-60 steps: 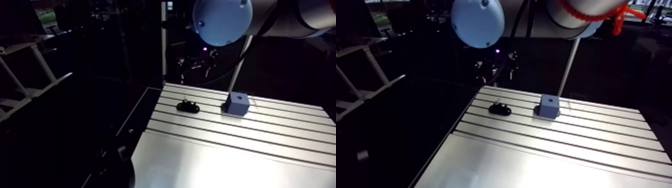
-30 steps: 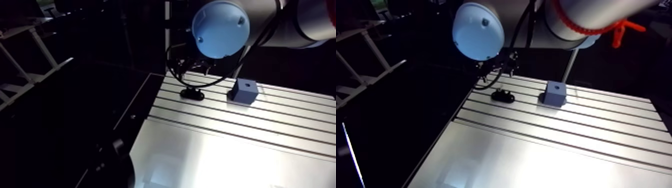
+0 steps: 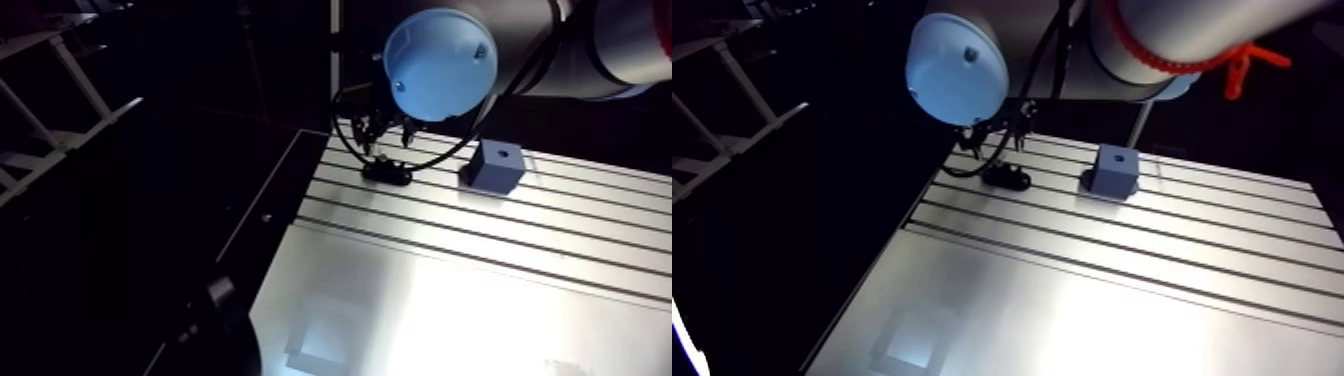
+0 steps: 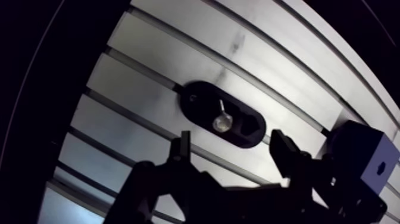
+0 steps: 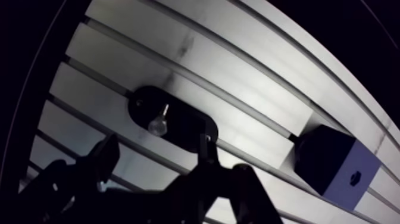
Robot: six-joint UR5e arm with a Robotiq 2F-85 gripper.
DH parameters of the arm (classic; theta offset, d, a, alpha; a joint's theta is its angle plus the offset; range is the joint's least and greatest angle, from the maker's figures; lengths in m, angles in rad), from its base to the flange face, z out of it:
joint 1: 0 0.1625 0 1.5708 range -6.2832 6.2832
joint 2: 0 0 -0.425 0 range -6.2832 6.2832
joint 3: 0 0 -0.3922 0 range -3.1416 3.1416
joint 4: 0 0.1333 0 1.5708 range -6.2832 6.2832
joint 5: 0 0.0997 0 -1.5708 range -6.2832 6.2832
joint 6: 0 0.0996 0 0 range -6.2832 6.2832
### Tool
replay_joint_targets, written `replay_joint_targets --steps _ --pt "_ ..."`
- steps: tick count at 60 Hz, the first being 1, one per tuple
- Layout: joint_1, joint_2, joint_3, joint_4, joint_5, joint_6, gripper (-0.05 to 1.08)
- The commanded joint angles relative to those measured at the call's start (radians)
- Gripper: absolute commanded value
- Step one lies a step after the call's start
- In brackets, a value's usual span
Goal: Pick up the M10 bolt and insert it into the hex recess until seated.
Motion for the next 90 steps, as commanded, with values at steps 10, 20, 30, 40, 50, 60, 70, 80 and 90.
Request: replay_joint_targets --steps 10,20,30,40,50,60,70,80,90 --pt "0.0 0.03 -0.009 -0.021 -0.001 0.0 0.39" --pt "0.006 0.033 -0.008 -0.021 -0.002 0.0 0.4" --pt "0.008 0.033 -0.009 -0.019 -0.004 -0.001 0.4" --pt "0.015 0.037 -0.006 -0.022 -0.004 0.0 0.4" --pt "0.017 0.039 -0.004 -0.025 -0.005 0.012 0.4" --pt "0.018 0.042 -0.004 -0.028 -0.028 0.02 0.4" --pt "0.018 0.044 -0.006 -0.028 -0.033 0.033 0.41" --pt "0.018 0.053 -0.005 -0.027 -0.032 0.034 0.42" --pt "0.018 0.054 -0.006 -0.028 -0.03 0.036 0.43"
